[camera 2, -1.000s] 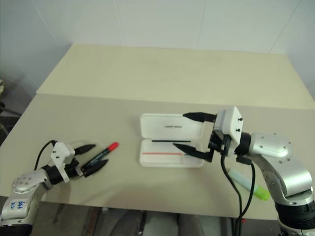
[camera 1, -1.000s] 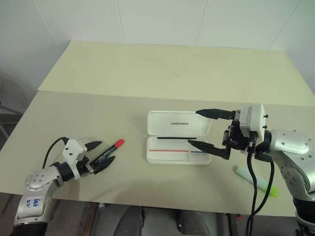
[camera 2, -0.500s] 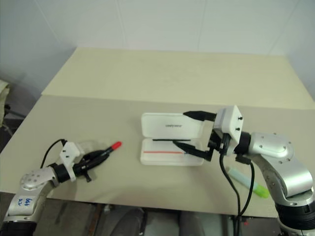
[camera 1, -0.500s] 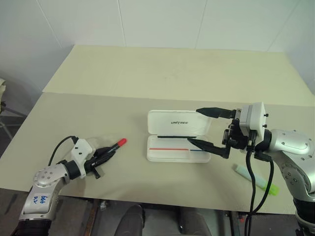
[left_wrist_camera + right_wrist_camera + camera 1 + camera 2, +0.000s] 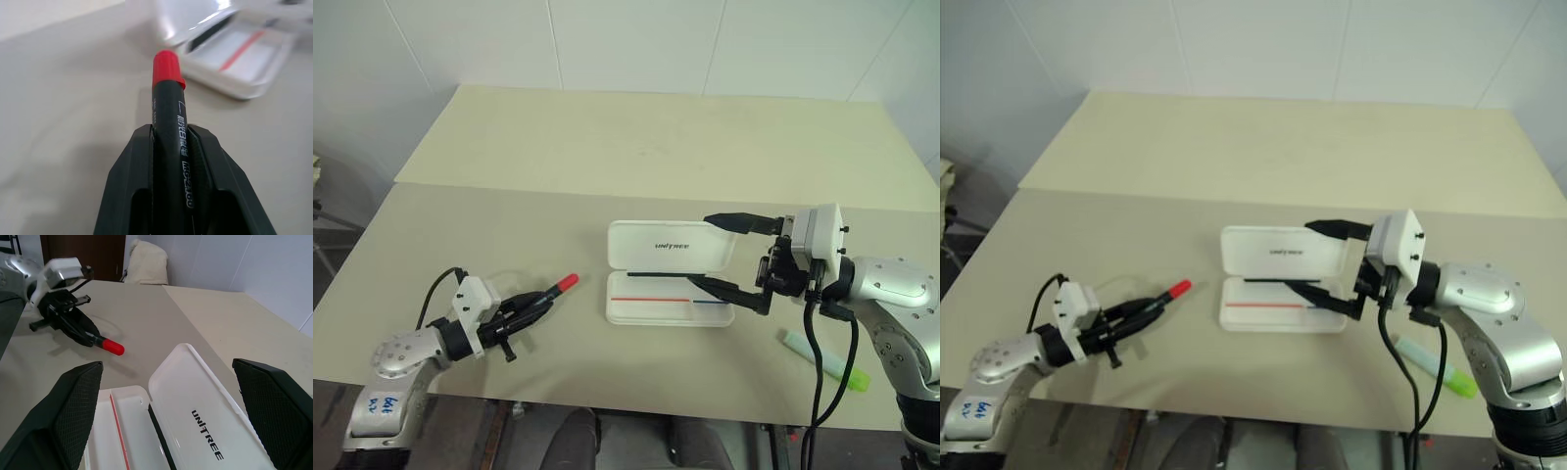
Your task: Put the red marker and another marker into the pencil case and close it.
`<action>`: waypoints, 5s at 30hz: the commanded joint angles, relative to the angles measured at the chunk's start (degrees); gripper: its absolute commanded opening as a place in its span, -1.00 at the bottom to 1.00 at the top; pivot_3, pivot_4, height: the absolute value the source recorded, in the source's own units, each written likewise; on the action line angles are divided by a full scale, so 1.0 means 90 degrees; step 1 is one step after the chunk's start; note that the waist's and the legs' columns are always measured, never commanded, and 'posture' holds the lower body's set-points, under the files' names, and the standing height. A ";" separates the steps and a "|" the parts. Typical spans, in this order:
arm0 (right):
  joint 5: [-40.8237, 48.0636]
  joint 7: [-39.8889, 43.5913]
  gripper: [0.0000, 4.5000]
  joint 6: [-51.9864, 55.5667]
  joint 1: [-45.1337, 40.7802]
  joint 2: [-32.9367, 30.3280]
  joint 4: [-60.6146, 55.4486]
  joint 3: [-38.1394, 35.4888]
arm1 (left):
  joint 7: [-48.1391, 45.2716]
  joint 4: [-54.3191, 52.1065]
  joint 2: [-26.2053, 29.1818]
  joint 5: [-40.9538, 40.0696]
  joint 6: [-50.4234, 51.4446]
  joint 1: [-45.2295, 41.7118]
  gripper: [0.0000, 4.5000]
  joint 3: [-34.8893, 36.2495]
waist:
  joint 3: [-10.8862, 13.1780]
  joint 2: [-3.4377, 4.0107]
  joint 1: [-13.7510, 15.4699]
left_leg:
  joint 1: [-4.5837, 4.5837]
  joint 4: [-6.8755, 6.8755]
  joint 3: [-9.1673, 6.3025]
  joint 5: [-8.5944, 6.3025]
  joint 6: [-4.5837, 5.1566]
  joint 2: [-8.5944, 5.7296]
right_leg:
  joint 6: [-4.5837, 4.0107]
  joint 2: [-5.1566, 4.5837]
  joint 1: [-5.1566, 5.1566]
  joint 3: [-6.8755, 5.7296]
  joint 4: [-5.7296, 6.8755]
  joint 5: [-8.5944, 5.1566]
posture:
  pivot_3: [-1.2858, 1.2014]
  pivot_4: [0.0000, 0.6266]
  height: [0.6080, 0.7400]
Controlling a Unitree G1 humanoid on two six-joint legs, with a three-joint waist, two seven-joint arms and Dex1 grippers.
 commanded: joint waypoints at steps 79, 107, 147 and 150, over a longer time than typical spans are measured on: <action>-0.0085 -0.0017 1.00 0.0165 0.5138 -0.0184 -0.0888 -0.3698 | -0.0673 -0.2335 -0.0129 -0.0396 0.2401 -0.2267 0.98 -0.1729 | 0.0007 -0.0028 0.0010 | 0.0010 0.0016 0.0006 -0.0002 0.0006 -0.0013 | 0.0049 -0.0002 0.0015 0.0002 0.0032 -0.0011 | 0.03 -0.52 1.00; -0.1609 0.1860 0.55 -0.1782 0.4032 -0.0870 0.3322 -0.1816 | -0.0869 -0.1986 0.0624 -0.0464 0.1891 -0.2530 1.00 -0.1682 | 0.0011 -0.0049 0.0000 | 0.0011 0.0077 0.0095 -0.0018 0.0001 0.0060 | 0.0011 0.0023 0.0035 0.0003 0.0015 -0.0010 | 0.03 -0.52 1.00; -0.1242 0.1379 -0.51 -0.0356 -0.0860 0.0526 0.1240 0.1885 | -0.0891 -0.1378 0.1343 0.0100 0.0434 -0.1263 1.00 -0.0824 | 0.0019 -0.0061 -0.0161 | 0.0010 0.0061 0.0099 -0.0022 -0.0011 0.0126 | -0.0028 0.0085 0.0003 0.0011 0.0025 0.0017 | 0.03 -0.52 1.00; -0.1520 0.1315 -0.51 -0.0533 -0.0987 0.0879 0.1581 0.2219 | -0.0853 -0.1383 0.1336 0.0082 0.0434 -0.1190 1.00 -0.0714 | 0.0019 -0.0062 -0.0163 | 0.0011 0.0062 0.0099 -0.0022 -0.0011 0.0125 | -0.0028 0.0085 0.0003 0.0011 0.0026 0.0017 | 0.03 -0.52 1.00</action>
